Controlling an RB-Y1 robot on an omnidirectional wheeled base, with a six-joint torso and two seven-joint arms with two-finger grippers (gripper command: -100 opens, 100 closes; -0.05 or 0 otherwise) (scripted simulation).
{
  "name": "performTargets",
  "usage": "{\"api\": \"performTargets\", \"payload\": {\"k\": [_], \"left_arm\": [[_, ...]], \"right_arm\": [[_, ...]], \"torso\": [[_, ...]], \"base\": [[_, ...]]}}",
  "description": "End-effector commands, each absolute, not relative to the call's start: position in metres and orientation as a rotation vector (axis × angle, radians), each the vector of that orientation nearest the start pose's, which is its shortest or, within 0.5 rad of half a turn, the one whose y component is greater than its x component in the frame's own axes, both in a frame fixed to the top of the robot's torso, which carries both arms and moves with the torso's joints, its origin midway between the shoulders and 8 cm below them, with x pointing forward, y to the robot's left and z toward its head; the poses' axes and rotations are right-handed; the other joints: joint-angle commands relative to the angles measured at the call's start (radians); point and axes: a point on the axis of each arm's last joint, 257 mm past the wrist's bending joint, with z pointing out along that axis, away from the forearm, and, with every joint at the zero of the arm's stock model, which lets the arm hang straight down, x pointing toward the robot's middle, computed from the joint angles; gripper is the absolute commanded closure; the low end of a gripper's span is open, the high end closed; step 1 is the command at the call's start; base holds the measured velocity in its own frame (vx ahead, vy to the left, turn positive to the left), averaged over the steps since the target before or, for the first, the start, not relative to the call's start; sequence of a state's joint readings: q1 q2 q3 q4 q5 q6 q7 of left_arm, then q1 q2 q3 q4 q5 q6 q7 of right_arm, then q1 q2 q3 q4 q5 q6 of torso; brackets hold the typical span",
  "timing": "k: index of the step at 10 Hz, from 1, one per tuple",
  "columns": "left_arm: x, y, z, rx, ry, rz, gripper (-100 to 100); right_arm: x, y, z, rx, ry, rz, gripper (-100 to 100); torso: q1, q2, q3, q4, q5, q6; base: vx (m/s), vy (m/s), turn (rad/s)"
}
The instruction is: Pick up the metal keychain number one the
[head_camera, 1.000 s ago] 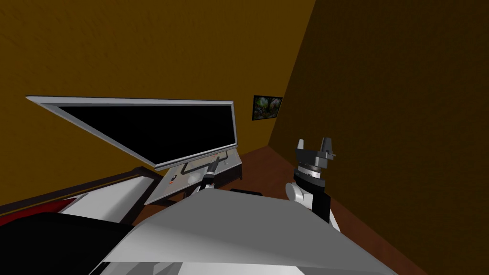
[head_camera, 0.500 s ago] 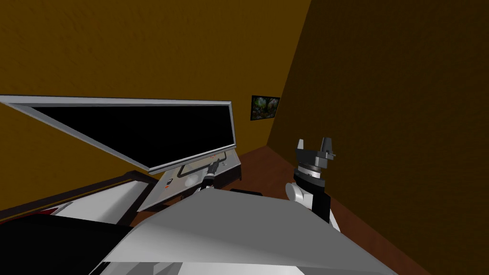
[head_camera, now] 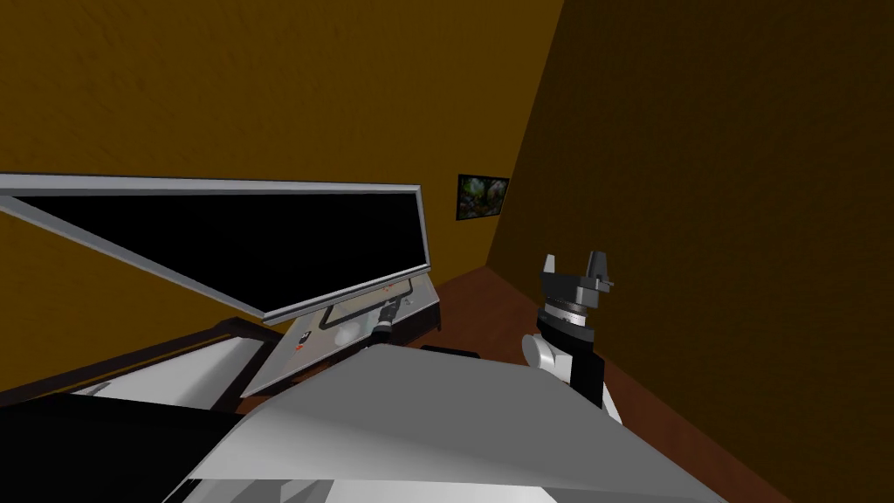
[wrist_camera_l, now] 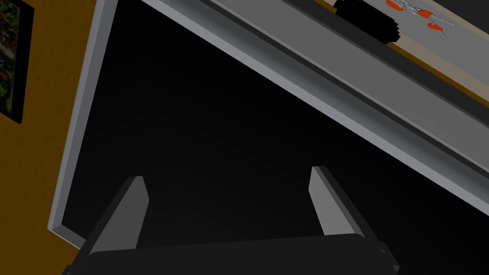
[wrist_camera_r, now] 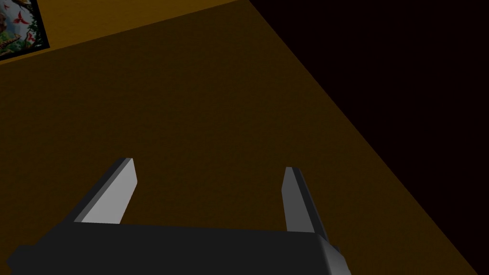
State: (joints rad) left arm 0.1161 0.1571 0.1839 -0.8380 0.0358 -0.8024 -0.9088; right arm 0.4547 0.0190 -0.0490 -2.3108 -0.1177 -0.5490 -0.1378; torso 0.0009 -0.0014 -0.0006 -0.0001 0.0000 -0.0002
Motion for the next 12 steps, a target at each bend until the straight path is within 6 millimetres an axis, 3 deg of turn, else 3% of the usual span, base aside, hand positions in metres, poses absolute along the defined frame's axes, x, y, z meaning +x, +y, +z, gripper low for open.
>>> {"api": "performTargets", "payload": {"k": [1, 7, 12], "left_arm": [[0.390, 0.396, -0.412, -0.574, 1.506, -0.178, -100], [0.362, 0.390, -0.475, -0.614, 1.659, -0.098, -100], [0.345, 0.383, -0.505, -0.634, 1.742, -0.066, -100]], "right_arm": [[0.325, -0.304, 0.061, 0.677, 0.396, 1.498, 0], [0.325, -0.304, 0.061, 0.677, 0.396, 1.498, 0], [0.325, -0.304, 0.061, 0.677, 0.396, 1.498, 0]], "torso": [[0.000, 0.000, 0.000, 0.000, 0.000, 0.000], [0.001, -0.002, -0.001, 0.000, 0.000, 0.000], [0.001, -0.002, -0.001, -0.001, 0.000, 0.000]], "base": [[0.040, 0.021, -0.109], [0.044, 0.019, -0.074], [0.048, 0.022, -0.066]]}}
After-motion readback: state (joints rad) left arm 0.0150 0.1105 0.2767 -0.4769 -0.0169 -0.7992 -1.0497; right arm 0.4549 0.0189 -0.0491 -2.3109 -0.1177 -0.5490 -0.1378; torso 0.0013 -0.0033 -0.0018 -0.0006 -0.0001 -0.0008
